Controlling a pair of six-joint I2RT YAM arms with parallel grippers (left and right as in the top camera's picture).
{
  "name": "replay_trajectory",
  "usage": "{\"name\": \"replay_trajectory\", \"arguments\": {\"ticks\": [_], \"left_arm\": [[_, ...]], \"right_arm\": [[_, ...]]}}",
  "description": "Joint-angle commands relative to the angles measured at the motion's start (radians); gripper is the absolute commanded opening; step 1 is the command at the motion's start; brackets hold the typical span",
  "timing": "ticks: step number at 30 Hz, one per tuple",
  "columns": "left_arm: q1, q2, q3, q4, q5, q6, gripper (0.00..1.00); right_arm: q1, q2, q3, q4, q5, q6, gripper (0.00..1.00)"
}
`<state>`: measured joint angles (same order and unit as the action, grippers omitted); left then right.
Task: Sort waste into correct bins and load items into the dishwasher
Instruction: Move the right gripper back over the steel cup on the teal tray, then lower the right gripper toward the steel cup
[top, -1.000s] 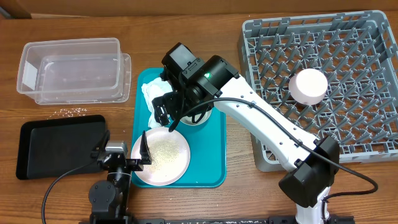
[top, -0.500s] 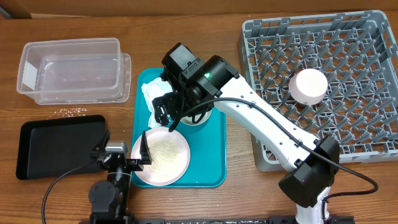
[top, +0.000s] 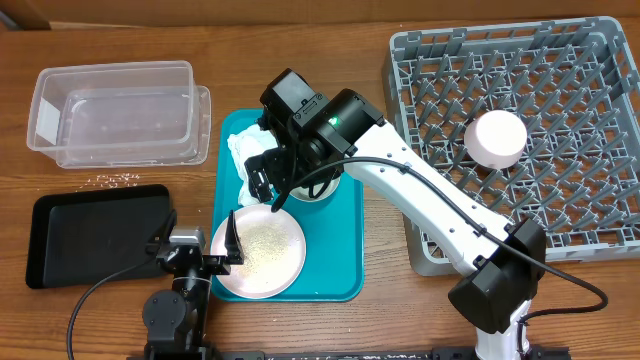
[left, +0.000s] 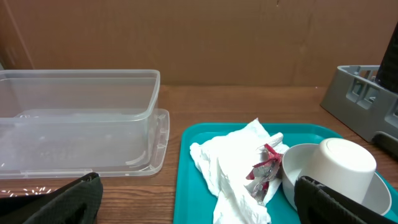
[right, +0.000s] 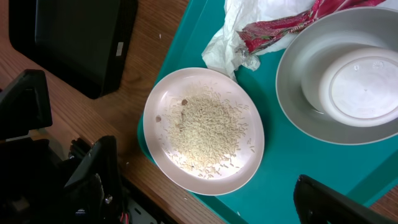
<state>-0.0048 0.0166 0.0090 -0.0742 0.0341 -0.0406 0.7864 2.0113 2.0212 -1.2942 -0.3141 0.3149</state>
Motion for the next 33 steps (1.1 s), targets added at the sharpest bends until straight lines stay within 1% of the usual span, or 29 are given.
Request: {"name": "replay_trajectory", "arguments": {"ticks": [1,16,19,21,24,30,33], "left_arm": [[0.004,-0.011,-0.004,-0.001,0.007,0.026,1.0],[0.004,-0.011,-0.004,-0.001,0.007,0.026,1.0],[0.004,-0.011,-0.004,-0.001,0.007,0.026,1.0],[0.004,-0.011,-0.004,-0.001,0.007,0.026,1.0],[0.004,-0.011,-0.004,-0.001,0.007,0.026,1.0],[0.004,-0.011,-0.004,-0.001,0.007,0.026,1.0],[0.004,-0.011,-0.004,-0.001,0.007,0.026,1.0]], "right_arm": [[0.005,-0.021,0.001,0.004,-0.001,0.005,1.0],[0.005,-0.021,0.001,0.007,-0.003,0.005,1.0],[0.005,-0.021,0.001,0.007,-0.058,0.005,1.0],[0.005,-0.021,0.001,0.012,-0.132,0.005,1.0],[0.005,-0.021,0.001,0.019,-0.156,0.005,1.0],[0.006,-0.019,0.001,0.045,-0.142,0.011,1.0],[0.006,-0.019,0.0,0.031,-0.06,0.083,1.0]]}}
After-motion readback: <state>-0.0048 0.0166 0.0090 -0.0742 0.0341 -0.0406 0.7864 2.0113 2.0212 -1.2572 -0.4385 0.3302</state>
